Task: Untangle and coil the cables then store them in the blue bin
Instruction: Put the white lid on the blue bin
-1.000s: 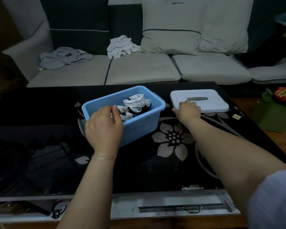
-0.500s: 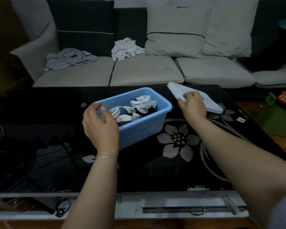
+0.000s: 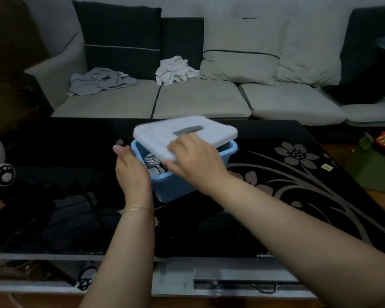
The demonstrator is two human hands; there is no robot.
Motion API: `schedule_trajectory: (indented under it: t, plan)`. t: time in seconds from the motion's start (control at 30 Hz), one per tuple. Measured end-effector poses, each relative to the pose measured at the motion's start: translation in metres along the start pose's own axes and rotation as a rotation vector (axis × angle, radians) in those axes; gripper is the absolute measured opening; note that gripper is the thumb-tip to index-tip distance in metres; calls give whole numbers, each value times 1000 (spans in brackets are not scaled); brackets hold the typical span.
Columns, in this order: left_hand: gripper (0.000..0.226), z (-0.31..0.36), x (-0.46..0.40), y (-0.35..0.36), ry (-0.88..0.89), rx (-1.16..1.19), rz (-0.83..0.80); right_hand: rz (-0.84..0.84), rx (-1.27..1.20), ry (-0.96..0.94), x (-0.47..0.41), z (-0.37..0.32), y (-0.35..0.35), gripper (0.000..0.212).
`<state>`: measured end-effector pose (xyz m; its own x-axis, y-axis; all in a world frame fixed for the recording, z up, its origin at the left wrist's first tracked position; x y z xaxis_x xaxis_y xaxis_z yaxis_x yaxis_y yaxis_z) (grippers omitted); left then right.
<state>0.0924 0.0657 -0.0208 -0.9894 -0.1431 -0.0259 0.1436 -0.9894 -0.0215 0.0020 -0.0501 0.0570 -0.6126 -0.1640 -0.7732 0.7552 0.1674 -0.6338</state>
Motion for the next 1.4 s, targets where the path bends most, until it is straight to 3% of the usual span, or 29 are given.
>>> schedule_trajectory:
  t: [0.13, 0.23, 0.33, 0.43, 0.53, 0.67, 0.77, 1.27, 1.4]
  plan:
    - [43, 1, 1, -1, -29, 100, -70, -61, 51, -29, 0, -25, 18, 47]
    - [17, -3, -5, 0, -32, 179, -173, -143, 57, -10, -1, -27, 26, 50]
    - [19, -8, -9, 6, -12, 152, -256, -275, -76, 63, 2, -21, 30, 47]
    - [28, -5, -11, 7, 42, 110, -235, -219, -360, 270, 2, 7, 16, 34]
    - [40, -4, -12, 8, 46, 103, -225, -92, -307, 496, 1, 65, -3, 36]
    - [42, -7, -14, 6, 57, 37, -201, -373, -81, 827, 30, 146, 5, 55]
    - [39, -8, -13, 8, 52, 4, -191, -428, -254, 961, 45, 162, 11, 69]
    - [48, -13, -8, 9, 60, -153, -207, -293, -208, 983, 57, 158, 4, 53]
    - [55, -10, -3, 5, 43, -150, -139, -278, -207, 968, 60, 159, 1, 43]
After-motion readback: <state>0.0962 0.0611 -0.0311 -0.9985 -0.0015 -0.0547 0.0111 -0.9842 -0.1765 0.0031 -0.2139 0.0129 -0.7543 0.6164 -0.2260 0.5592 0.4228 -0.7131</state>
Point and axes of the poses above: each hand's wrist, its own x-axis away from the middle knuckle, its own y-axis out of the palm, z = x × y, the point moved 9 cm from there along -x, towards the middle knuckle, and after that the axes turned 9 degrees about -x, right-handed, at the moved point
